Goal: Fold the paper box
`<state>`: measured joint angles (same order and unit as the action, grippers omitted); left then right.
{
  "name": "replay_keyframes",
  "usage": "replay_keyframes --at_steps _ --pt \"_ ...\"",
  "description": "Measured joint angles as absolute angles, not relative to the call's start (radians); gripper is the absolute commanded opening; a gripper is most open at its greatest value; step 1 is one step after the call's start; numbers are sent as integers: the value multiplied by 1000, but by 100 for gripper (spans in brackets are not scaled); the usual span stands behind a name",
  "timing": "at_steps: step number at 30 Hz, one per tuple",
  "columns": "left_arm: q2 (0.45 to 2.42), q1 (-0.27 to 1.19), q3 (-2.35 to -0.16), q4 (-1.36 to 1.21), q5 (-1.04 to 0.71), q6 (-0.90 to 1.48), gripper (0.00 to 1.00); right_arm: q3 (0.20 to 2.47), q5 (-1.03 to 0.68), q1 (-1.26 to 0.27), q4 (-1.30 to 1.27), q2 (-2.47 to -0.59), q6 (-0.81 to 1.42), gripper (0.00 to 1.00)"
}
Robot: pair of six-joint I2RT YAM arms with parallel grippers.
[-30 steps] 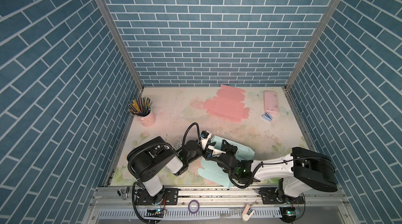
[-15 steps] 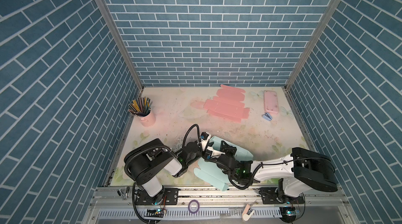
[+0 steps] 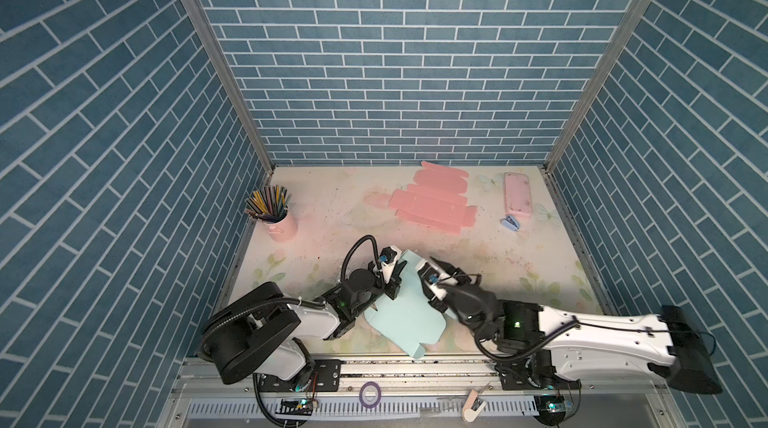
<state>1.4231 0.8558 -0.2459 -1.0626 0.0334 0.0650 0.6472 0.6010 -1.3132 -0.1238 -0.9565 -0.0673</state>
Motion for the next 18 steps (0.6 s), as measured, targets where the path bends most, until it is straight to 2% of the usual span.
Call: replay_keyframes --at_steps 4,7,13,18 --pt "1420 856 -256 -1047 37 46 7 654 379 -1043 -72 -850 120 49" --pt "1432 858 -263 -1050 37 40 7 694 211 -898 -27 -934 236 45" --pt "1465 865 -279 -1044 33 30 8 703 -95 -828 -43 -1204 374 42" --pt "1505 868 -293 -1020 31 20 8 703 -230 -811 -120 -1294 439 40"
